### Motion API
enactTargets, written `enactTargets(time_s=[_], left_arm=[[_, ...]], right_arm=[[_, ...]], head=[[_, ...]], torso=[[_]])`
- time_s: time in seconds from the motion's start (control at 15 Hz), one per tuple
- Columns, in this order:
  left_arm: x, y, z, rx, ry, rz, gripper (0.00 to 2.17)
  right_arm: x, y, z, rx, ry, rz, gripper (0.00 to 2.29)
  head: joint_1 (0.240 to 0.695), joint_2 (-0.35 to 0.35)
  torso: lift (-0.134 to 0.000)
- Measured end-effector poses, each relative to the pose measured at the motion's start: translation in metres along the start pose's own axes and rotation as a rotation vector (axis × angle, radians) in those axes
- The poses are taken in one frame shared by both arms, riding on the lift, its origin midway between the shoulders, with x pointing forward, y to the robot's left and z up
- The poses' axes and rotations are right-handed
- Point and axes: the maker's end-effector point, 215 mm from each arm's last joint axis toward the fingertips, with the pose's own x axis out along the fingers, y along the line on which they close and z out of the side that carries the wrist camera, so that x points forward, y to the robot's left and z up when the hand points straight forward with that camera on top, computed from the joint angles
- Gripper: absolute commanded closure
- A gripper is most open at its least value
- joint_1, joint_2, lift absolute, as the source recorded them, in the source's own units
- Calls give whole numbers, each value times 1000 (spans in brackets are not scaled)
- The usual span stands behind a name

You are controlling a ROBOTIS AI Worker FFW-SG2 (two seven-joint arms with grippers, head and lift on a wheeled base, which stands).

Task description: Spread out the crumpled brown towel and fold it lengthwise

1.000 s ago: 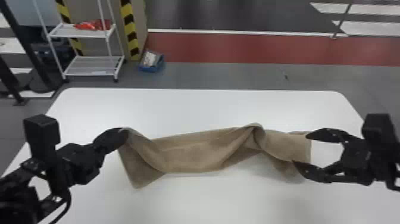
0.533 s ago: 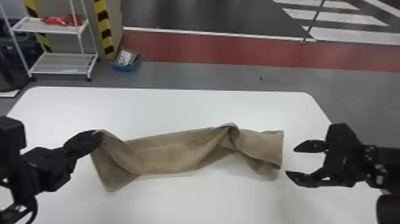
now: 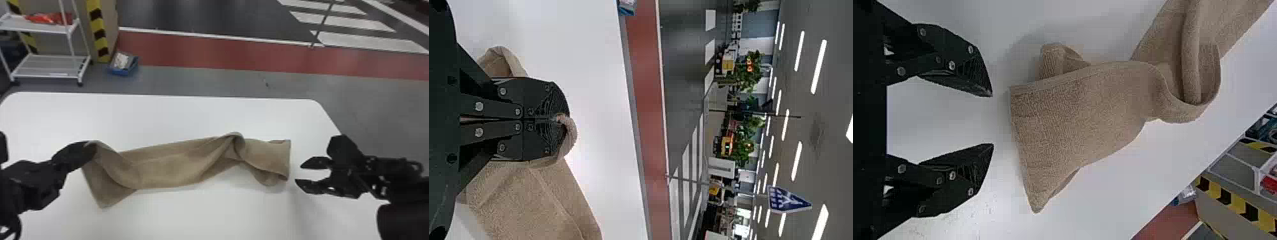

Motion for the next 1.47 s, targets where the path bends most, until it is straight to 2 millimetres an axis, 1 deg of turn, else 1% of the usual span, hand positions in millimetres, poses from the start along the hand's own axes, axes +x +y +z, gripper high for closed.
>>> enactTargets(time_s=[0.4,0.87,0.93,1.0,1.2,1.33,1.4,1.47], left_arm=[[0,0,1,5,-4,0,1622],[-2,-1,0,12,-9,-1,1622],[-2,-1,0,12,-9,-1,1625],[-2,0,0,14,-11,0,1622],[-3,1,0,18,-15,1,1622],[-5,2,-1,18,-13,3,1622],[-5,2,-1,18,-11,4,1622],[-5,3,-2,18,-11,4,1622]], right_arm=[[13,13,7,1,-5,20,650],[27,17,12,10,-5,-14,660],[29,18,13,12,-6,-13,819],[30,19,14,13,-8,-10,853],[30,19,16,15,-12,-11,856],[26,15,15,18,-16,-19,859],[25,13,14,20,-17,-23,910],[24,12,14,21,-17,-26,1126]], head=[[695,-176],[695,-160],[695,-158],[695,-156],[695,-152],[695,-153],[695,-154],[695,-156]], torso=[[-124],[-124],[-124],[-124],[-124],[-124],[-124],[-124]])
